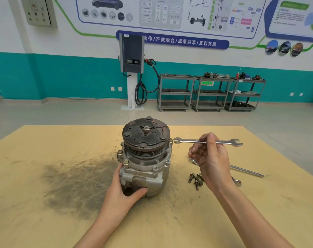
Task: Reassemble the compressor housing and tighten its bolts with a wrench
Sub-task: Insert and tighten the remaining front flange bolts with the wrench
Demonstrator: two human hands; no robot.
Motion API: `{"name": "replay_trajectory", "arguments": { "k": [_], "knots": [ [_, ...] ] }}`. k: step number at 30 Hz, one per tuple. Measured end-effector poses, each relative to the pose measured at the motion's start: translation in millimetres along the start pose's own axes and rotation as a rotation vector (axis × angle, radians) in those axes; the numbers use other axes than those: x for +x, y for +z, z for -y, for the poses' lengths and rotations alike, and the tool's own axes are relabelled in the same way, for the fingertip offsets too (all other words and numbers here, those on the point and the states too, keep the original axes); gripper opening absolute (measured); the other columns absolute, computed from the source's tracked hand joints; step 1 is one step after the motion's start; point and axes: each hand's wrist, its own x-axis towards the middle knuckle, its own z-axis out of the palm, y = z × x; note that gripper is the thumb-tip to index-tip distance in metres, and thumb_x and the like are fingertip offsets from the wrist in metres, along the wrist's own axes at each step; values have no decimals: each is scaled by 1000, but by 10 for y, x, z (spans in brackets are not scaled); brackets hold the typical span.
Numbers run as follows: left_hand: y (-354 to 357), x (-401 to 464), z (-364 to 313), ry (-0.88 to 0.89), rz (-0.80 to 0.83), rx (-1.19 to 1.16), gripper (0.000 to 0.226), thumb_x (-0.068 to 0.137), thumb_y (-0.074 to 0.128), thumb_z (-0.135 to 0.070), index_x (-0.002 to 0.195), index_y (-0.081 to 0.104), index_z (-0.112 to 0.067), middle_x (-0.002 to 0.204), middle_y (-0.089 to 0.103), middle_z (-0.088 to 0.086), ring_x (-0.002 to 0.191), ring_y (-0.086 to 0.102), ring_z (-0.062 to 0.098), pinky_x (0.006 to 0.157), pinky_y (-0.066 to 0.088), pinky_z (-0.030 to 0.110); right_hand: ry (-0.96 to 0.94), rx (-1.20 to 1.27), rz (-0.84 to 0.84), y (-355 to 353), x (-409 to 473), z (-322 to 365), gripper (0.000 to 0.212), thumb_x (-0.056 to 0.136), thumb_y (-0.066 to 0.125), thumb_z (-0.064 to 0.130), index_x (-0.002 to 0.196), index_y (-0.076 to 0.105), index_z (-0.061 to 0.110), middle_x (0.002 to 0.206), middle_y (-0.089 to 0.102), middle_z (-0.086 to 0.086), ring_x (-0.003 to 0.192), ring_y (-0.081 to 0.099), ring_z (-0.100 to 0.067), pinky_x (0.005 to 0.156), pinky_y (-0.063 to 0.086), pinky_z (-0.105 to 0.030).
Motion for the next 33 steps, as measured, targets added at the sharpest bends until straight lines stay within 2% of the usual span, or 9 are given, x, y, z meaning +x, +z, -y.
{"name": "replay_trajectory", "arguments": {
  "k": [3,6,10,14,20,22,26,29,33],
  "knots": [
    [1,3,1,3,2,-4,106,71,88,-29,154,23,-32,129,54,-26,116,51,-7,90,35,4,-11,-9,0,-20,-63,-47,30,93,43,39,90,48,10,61,62,-7,60,62,-19,59,51,-24],
    [10,-1,10,-2,-4,-14,107,72,88,-27,156,21,-31,121,49,-37,105,45,-24,83,35,-3,-33,3,-15,-10,-74,-66,27,93,44,37,91,48,10,65,65,-8,63,66,-19,59,52,-22],
    [12,-12,7,-7,-4,-13,105,73,88,-24,155,23,-31,120,51,-33,111,51,-12,86,35,1,-45,-22,7,35,-90,-100,27,93,44,37,92,48,10,67,67,-8,65,68,-19,61,53,-22],
    [7,-2,7,-10,-1,-7,103,72,88,-25,152,24,-34,121,53,-31,103,46,-24,80,36,-5,-54,-36,28,71,-124,-156,27,93,43,36,93,48,9,68,68,-10,66,68,-22,63,53,-24],
    [-6,-6,13,2,16,-9,103,70,88,-28,154,28,-27,137,57,-17,126,53,1,98,38,12,36,45,-10,97,-36,-180,28,101,37,32,91,48,10,63,65,-10,60,65,-22,58,52,-24],
    [-6,-8,15,3,15,-4,103,71,89,-27,154,28,-28,136,57,-18,127,54,3,103,38,19,101,59,-25,101,63,-157,31,105,33,31,89,49,10,59,62,-9,56,63,-21,55,51,-26],
    [-9,-10,24,-2,9,4,103,71,89,-27,153,26,-33,129,56,-28,124,54,-1,96,38,10,306,51,-63,114,293,-82,32,105,34,33,87,50,12,51,54,-3,47,54,-15,49,49,-25],
    [-9,-12,5,-9,11,1,104,71,89,-26,153,26,-31,134,57,-19,127,54,4,106,39,22,440,52,-72,138,403,-50,30,105,36,34,86,49,14,49,48,0,43,48,-14,43,44,-23],
    [-19,-25,-5,-12,23,-4,106,70,89,-28,155,26,-27,138,58,-15,129,54,6,114,39,33,463,40,-96,173,408,-44,31,105,36,34,86,50,14,49,46,1,42,46,-13,43,42,-23]
  ]
}}
